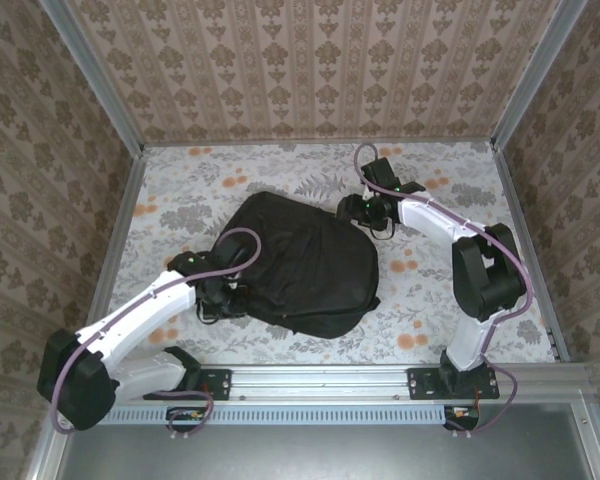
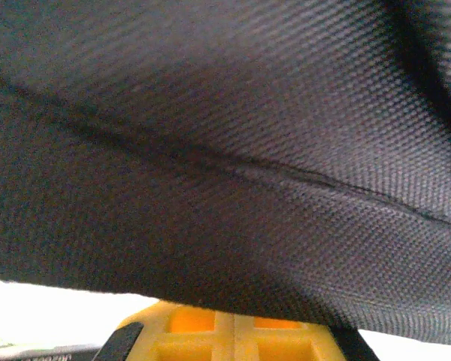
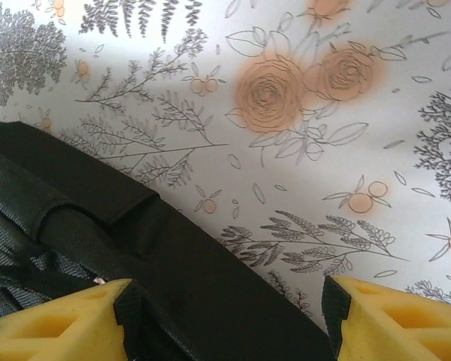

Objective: Pack the student bag

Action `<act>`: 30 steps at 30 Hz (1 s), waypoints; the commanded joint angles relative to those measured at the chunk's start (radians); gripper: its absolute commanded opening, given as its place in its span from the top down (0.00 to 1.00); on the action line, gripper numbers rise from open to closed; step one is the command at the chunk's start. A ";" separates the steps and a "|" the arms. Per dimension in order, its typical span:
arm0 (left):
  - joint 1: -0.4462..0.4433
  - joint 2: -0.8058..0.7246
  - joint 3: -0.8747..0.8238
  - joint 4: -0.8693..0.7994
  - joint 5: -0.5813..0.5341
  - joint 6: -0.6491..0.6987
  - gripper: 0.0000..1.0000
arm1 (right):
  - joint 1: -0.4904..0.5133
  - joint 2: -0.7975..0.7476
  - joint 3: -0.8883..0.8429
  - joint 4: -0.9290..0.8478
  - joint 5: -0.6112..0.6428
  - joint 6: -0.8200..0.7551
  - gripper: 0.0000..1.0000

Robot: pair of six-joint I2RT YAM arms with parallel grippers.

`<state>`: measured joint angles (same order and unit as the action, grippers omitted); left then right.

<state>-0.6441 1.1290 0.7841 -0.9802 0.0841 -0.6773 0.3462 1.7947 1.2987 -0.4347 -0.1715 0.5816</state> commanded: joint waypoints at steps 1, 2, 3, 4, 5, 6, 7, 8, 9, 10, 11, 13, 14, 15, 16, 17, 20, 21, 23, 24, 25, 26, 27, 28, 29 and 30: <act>0.060 0.036 0.038 0.094 -0.064 0.027 1.00 | -0.004 -0.064 -0.070 0.029 -0.042 0.036 0.33; 0.075 0.052 0.050 0.119 -0.063 0.035 1.00 | -0.003 -0.084 -0.095 0.047 -0.045 0.047 0.33; 0.088 0.072 0.061 0.143 -0.053 0.041 1.00 | -0.002 -0.109 -0.116 0.057 -0.041 0.054 0.33; 0.095 0.091 0.072 0.163 -0.033 0.048 1.00 | -0.002 -0.131 -0.130 0.057 -0.033 0.058 0.33; 0.098 0.117 0.086 0.186 -0.001 0.056 1.00 | -0.002 -0.156 -0.143 0.055 -0.022 0.060 0.33; 0.098 0.142 0.101 0.206 0.029 0.067 1.00 | -0.003 -0.183 -0.152 0.052 -0.015 0.058 0.33; 0.098 0.160 0.110 0.218 0.045 0.070 0.99 | -0.002 -0.204 -0.158 0.045 -0.009 0.057 0.34; 0.098 0.172 0.119 0.225 0.057 0.070 0.98 | -0.001 -0.229 -0.161 0.032 -0.002 0.053 0.34; 0.099 0.173 0.125 0.237 0.062 0.071 0.97 | 0.000 -0.256 -0.166 0.020 0.003 0.049 0.34; 0.100 0.167 0.127 0.246 0.062 0.071 0.96 | 0.004 -0.279 -0.171 0.012 0.008 0.047 0.34; 0.105 0.152 0.127 0.250 0.063 0.069 0.95 | 0.011 -0.304 -0.179 0.003 0.011 0.042 0.35; 0.122 0.116 0.122 0.256 0.098 0.067 0.92 | 0.026 -0.349 -0.193 -0.016 0.013 0.036 0.38; 0.132 0.089 0.112 0.253 0.134 0.065 0.88 | 0.037 -0.374 -0.199 -0.029 0.016 0.033 0.39; 0.135 0.055 0.099 0.252 0.159 0.056 0.82 | 0.049 -0.396 -0.206 -0.041 0.018 0.028 0.39; 0.135 0.021 0.082 0.259 0.183 0.048 0.76 | 0.060 -0.429 -0.213 -0.053 0.023 0.025 0.39; 0.133 -0.018 0.050 0.282 0.227 0.037 0.70 | 0.070 -0.456 -0.219 -0.065 0.024 0.021 0.39; 0.120 -0.134 -0.048 0.351 0.336 -0.035 0.58 | 0.107 -0.508 -0.216 -0.120 0.048 -0.015 0.39; 0.107 -0.161 -0.078 0.381 0.363 -0.058 0.55 | 0.125 -0.512 -0.205 -0.148 0.059 -0.031 0.39; 0.084 -0.180 -0.104 0.394 0.372 -0.078 0.52 | 0.152 -0.510 -0.180 -0.182 0.052 -0.057 0.39; 0.083 -0.179 -0.098 0.363 0.351 -0.068 0.52 | 0.171 -0.507 -0.170 -0.189 0.028 -0.072 0.40; 0.085 -0.182 -0.084 0.323 0.309 -0.057 0.50 | 0.190 -0.503 -0.161 -0.194 0.010 -0.083 0.41; 0.094 -0.185 -0.064 0.273 0.251 -0.051 0.49 | 0.220 -0.496 -0.147 -0.208 0.006 -0.091 0.42; 0.117 -0.188 -0.047 0.238 0.207 -0.053 0.48 | 0.259 -0.491 -0.137 -0.215 0.002 -0.099 0.43; 0.145 -0.193 -0.037 0.212 0.194 -0.059 0.47 | 0.293 -0.487 -0.129 -0.221 0.003 -0.103 0.44; 0.179 -0.199 -0.028 0.196 0.197 -0.067 0.47 | 0.335 -0.483 -0.124 -0.230 0.007 -0.095 0.45; 0.248 -0.204 -0.024 0.193 0.220 -0.071 0.47 | 0.371 -0.486 -0.131 -0.223 -0.002 -0.066 0.46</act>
<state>-0.4847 0.9489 0.7181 -0.7139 0.3355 -0.7204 0.6449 1.3006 1.1370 -0.6048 -0.1539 0.5228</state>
